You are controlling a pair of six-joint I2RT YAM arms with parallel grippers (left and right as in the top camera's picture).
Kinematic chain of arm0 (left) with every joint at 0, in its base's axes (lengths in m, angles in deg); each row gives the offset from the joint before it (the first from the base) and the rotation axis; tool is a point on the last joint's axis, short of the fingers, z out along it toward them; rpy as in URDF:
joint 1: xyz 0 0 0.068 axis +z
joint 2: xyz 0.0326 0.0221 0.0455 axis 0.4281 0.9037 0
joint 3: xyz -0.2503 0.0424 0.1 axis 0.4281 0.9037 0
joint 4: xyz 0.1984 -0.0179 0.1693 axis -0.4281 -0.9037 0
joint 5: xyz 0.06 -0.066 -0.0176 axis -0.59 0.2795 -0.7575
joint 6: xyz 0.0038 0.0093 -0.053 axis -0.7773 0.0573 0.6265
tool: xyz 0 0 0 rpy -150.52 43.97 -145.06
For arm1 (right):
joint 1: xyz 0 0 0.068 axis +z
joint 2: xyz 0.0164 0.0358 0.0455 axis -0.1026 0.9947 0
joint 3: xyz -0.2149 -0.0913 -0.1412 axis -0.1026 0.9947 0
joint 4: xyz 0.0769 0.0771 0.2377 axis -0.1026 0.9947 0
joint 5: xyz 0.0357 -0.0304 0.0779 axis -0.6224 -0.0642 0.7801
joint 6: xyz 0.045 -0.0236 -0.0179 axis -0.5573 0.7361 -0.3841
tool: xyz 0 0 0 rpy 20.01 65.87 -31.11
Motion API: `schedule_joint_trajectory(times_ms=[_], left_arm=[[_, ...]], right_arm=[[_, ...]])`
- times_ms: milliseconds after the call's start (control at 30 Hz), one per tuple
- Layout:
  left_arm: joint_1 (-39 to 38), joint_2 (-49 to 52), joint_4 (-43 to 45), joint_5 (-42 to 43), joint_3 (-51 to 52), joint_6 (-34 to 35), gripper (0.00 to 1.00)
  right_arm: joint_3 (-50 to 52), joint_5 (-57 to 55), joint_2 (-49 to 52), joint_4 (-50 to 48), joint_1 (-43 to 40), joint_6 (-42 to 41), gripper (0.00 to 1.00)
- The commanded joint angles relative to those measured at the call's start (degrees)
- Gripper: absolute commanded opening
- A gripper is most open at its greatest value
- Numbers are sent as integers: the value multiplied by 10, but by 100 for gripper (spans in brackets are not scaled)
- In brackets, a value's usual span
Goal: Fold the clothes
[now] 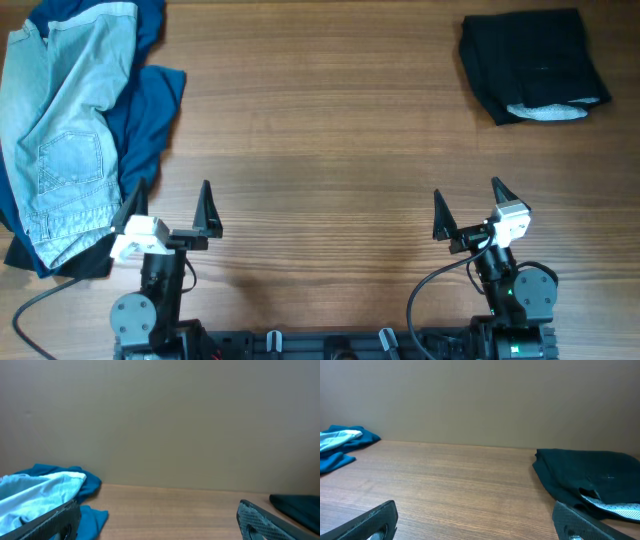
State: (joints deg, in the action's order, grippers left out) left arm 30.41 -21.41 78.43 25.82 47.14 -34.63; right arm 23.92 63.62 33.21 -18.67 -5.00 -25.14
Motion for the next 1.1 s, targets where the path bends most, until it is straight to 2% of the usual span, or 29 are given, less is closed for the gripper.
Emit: schedule_joint_trajectory(times_ms=[0, 233, 433, 1067], left_arm=[[3, -7, 12, 14, 32, -11, 100], [2, -7, -10, 13, 32, -11, 100], [2, -7, -127, 14, 32, -11, 100], [-11, -6, -127, 13, 32, -9, 100]], right_arm=[[2, -6, -6, -1, 2, -8, 100], [2, -6, -6, -1, 2, -8, 99], [2, -6, -6, -1, 2, -9, 100], [2, -6, -6, -1, 2, -8, 100]])
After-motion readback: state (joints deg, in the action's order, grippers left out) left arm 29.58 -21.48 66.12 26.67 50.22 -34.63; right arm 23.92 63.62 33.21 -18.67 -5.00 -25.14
